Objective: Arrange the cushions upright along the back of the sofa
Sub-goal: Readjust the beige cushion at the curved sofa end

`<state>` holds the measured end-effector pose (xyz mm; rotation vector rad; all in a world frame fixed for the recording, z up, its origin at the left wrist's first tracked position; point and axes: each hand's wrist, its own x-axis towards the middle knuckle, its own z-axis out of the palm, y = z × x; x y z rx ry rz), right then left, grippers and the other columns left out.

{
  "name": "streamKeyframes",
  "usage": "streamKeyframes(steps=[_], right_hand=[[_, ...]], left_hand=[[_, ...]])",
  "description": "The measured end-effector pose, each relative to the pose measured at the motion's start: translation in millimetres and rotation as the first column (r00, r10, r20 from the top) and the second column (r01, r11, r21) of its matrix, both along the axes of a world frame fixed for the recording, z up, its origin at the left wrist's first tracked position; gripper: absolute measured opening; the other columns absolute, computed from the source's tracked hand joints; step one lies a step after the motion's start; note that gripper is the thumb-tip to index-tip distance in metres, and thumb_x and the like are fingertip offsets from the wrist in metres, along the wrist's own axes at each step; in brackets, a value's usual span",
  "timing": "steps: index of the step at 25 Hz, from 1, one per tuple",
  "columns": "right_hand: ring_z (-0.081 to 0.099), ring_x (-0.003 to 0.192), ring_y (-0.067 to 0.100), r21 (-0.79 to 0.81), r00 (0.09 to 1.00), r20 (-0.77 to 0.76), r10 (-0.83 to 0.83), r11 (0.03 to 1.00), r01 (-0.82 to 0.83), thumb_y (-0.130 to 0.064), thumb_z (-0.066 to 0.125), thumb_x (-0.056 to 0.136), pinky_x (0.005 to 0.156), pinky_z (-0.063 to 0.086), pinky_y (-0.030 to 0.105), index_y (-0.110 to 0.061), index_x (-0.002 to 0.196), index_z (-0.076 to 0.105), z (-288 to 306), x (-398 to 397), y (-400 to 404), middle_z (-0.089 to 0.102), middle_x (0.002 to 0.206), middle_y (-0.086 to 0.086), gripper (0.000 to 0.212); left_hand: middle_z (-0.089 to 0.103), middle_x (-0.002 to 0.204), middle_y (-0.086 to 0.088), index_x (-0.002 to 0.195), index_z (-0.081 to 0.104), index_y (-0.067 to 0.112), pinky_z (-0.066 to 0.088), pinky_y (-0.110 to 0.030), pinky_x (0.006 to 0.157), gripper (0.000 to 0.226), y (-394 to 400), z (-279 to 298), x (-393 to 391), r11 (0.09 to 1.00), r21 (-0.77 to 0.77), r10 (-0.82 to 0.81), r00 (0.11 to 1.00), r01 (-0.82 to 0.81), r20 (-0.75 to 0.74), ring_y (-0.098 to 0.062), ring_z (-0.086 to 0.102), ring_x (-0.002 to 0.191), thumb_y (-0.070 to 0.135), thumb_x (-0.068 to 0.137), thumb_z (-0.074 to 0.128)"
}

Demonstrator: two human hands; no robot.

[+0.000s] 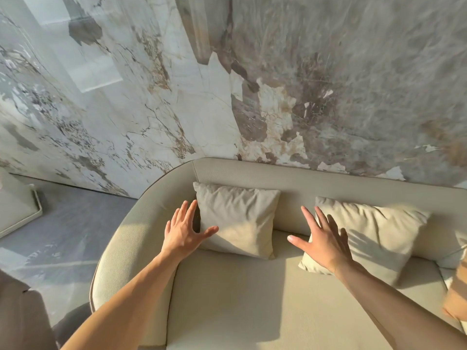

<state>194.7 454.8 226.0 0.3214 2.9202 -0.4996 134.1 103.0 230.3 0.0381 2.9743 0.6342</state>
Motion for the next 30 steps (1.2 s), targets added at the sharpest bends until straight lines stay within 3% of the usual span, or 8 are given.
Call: streamKeyframes(steps=[5, 12, 15, 18, 20, 22, 25, 30], right_hand=[[0.012, 0.149, 0.026, -0.058, 0.988, 0.1, -0.117, 0.991, 0.123, -0.08, 0.049, 0.073, 0.114, 0.021, 0.055, -0.044, 0.152, 0.002, -42, -34, -35, 0.004, 0.164, -0.002, 0.098], [0.014, 0.149, 0.03, -0.264, 0.948, 0.178, -0.265, 0.915, 0.305, -0.071, 0.072, 0.063, 0.116, 0.023, 0.046, -0.036, 0.155, 0.002, -173, -124, -74, 0.008, 0.164, 0.008, 0.12], [0.018, 0.148, 0.03, -0.371, 0.932, 0.209, -0.295, 0.858, 0.355, -0.055, 0.085, 0.06, 0.117, 0.021, 0.041, -0.029, 0.155, -0.002, -230, -162, -72, 0.011, 0.162, 0.014, 0.132], [0.027, 0.145, 0.027, -0.432, 0.91, 0.262, -0.321, 0.804, 0.408, -0.046, 0.09, 0.056, 0.115, 0.026, 0.039, -0.03, 0.155, -0.006, -276, -192, -62, 0.023, 0.16, 0.008, 0.139], [0.04, 0.136, 0.029, -0.5, 0.885, 0.31, -0.348, 0.731, 0.463, -0.047, 0.093, 0.05, 0.105, 0.039, 0.046, -0.037, 0.152, -0.003, -296, -206, -60, 0.036, 0.153, -0.003, 0.14], [0.049, 0.124, 0.031, -0.56, 0.848, 0.387, -0.362, 0.639, 0.528, -0.05, 0.094, 0.041, 0.088, 0.051, 0.05, -0.047, 0.145, 0.003, -308, -213, -61, 0.043, 0.14, -0.01, 0.138], [0.049, 0.122, 0.024, -0.649, 0.856, 0.363, -0.369, 0.559, 0.516, -0.035, 0.093, 0.053, 0.076, 0.053, 0.045, -0.049, 0.137, 0.014, -309, -212, -66, 0.044, 0.133, -0.016, 0.117], [0.047, 0.125, 0.018, -0.726, 0.879, 0.279, -0.386, 0.514, 0.457, -0.027, 0.091, 0.059, 0.09, 0.05, 0.057, -0.049, 0.13, 0.018, -290, -207, -75, 0.045, 0.136, -0.02, 0.104]], left_hand=[[0.014, 0.165, 0.004, 0.158, 0.011, 0.029, 0.016, -0.045, 0.121, 0.126, -40, -41, -64, 0.999, 0.046, -0.019, 0.993, 0.014, 0.116, -0.019, 0.011, 0.151, 0.098, 0.054, 0.036], [0.016, 0.163, -0.005, 0.158, 0.008, 0.028, 0.024, -0.048, 0.119, 0.123, -63, -185, -154, 0.958, 0.275, -0.018, 0.941, -0.08, 0.337, -0.027, 0.019, 0.149, 0.071, 0.063, 0.074], [0.016, 0.163, -0.005, 0.158, 0.005, 0.03, 0.024, -0.044, 0.117, 0.126, -60, -241, -186, 0.936, 0.33, -0.015, 0.924, -0.121, 0.382, -0.026, 0.022, 0.148, 0.063, 0.064, 0.081], [0.026, 0.16, 0.003, 0.157, 0.004, 0.033, 0.027, -0.038, 0.117, 0.131, -51, -282, -216, 0.868, 0.457, -0.012, 0.911, -0.195, 0.412, -0.022, 0.029, 0.145, 0.054, 0.059, 0.088], [0.039, 0.151, 0.012, 0.154, 0.008, 0.043, 0.038, -0.043, 0.111, 0.132, -47, -296, -230, 0.772, 0.559, 0.02, 0.891, -0.303, 0.454, -0.02, 0.042, 0.136, 0.047, 0.054, 0.093], [0.046, 0.141, 0.016, 0.148, 0.018, 0.049, 0.046, -0.056, 0.1, 0.127, -46, -306, -239, 0.668, 0.622, 0.01, 0.841, -0.408, 0.541, -0.02, 0.047, 0.127, 0.041, 0.049, 0.096], [0.049, 0.135, 0.019, 0.139, 0.033, 0.049, 0.045, -0.066, 0.094, 0.11, -46, -310, -239, 0.603, 0.661, -0.056, 0.802, -0.448, 0.595, -0.02, 0.048, 0.123, 0.032, 0.051, 0.097], [0.055, 0.129, 0.021, 0.135, 0.04, 0.047, 0.046, -0.058, 0.091, 0.098, -45, -290, -235, 0.547, 0.716, -0.045, 0.839, -0.433, 0.542, -0.01, 0.053, 0.113, 0.024, 0.057, 0.095]])
